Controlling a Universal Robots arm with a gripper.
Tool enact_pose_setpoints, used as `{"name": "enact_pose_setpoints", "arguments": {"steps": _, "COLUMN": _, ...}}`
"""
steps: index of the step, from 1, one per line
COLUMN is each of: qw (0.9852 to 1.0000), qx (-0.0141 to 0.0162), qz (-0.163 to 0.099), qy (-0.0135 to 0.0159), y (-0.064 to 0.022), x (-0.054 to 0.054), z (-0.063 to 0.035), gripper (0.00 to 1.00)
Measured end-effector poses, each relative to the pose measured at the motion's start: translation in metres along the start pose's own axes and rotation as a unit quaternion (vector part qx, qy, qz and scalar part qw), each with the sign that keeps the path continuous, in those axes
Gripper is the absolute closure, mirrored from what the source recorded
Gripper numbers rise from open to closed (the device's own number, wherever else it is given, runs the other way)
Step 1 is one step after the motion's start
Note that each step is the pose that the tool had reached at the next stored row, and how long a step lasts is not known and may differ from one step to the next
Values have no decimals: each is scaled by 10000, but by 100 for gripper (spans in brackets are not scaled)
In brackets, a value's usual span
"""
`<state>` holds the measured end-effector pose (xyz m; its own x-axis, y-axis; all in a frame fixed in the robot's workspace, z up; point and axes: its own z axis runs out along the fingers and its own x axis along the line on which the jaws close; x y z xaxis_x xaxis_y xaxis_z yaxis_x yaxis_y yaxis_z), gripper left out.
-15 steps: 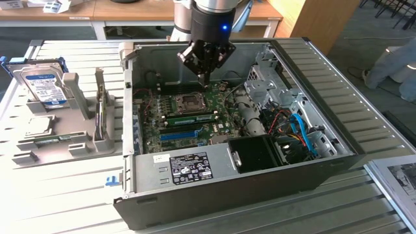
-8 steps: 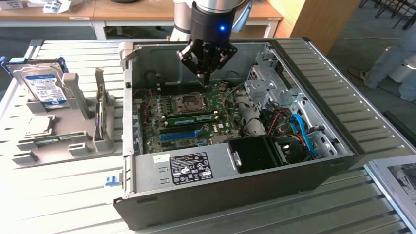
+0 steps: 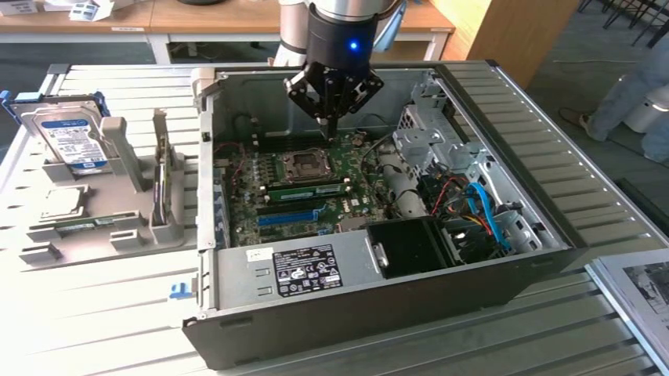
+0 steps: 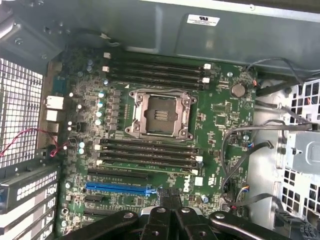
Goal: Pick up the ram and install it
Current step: 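Press down the ram until it locks into place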
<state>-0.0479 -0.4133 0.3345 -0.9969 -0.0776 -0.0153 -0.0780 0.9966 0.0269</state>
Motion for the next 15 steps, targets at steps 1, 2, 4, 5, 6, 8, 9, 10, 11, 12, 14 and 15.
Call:
{"name": "enact_pose_setpoints", "arguments": {"steps": 1, "qw": 10000, "qx": 0, "qz": 0, "qy": 0, "y": 0, "x": 0, "z": 0, "gripper": 90}}
{"name": "enact_pose_setpoints", "arguments": {"steps": 2, "qw": 10000, "qx": 0, "qz": 0, "qy": 0, "y": 0, "x": 0, "z": 0, "gripper": 90}}
{"name": "enact_pose_setpoints", "arguments": {"steps": 4, "qw": 10000, "qx": -2, "qz": 2, "qy": 14, "y": 0, "x": -5, "z": 1, "gripper": 90}}
{"name": "enact_pose_setpoints", "arguments": {"steps": 5, "qw": 10000, "qx": -4, "qz": 5, "qy": 36, "y": 0, "x": -13, "z": 1, "gripper": 90}}
{"name": "enact_pose_setpoints", "arguments": {"steps": 6, "qw": 10000, "qx": -6, "qz": 9, "qy": 64, "y": -1, "x": -22, "z": 1, "gripper": 90}}
{"name": "enact_pose_setpoints", "arguments": {"steps": 8, "qw": 9999, "qx": -7, "qz": 12, "qy": 104, "y": -3, "x": -32, "z": 0, "gripper": 90}}
{"name": "enact_pose_setpoints", "arguments": {"steps": 9, "qw": 9999, "qx": -7, "qz": 12, "qy": 104, "y": -3, "x": -32, "z": 0, "gripper": 90}}
{"name": "enact_pose_setpoints", "arguments": {"steps": 10, "qw": 9999, "qx": -7, "qz": 13, "qy": 104, "y": -3, "x": -32, "z": 0, "gripper": 90}}
{"name": "enact_pose_setpoints", "arguments": {"steps": 11, "qw": 9999, "qx": -7, "qz": 13, "qy": 105, "y": -3, "x": -33, "z": 0, "gripper": 90}}
{"name": "enact_pose_setpoints", "arguments": {"steps": 12, "qw": 9999, "qx": -7, "qz": 18, "qy": 105, "y": -2, "x": -34, "z": 1, "gripper": 90}}
{"name": "enact_pose_setpoints", "arguments": {"steps": 14, "qw": 9999, "qx": -7, "qz": 85, "qy": 104, "y": -2, "x": -35, "z": 6, "gripper": 90}}
{"name": "enact_pose_setpoints", "arguments": {"steps": 15, "qw": 9998, "qx": -7, "qz": 142, "qy": 102, "y": -2, "x": -35, "z": 10, "gripper": 90}}
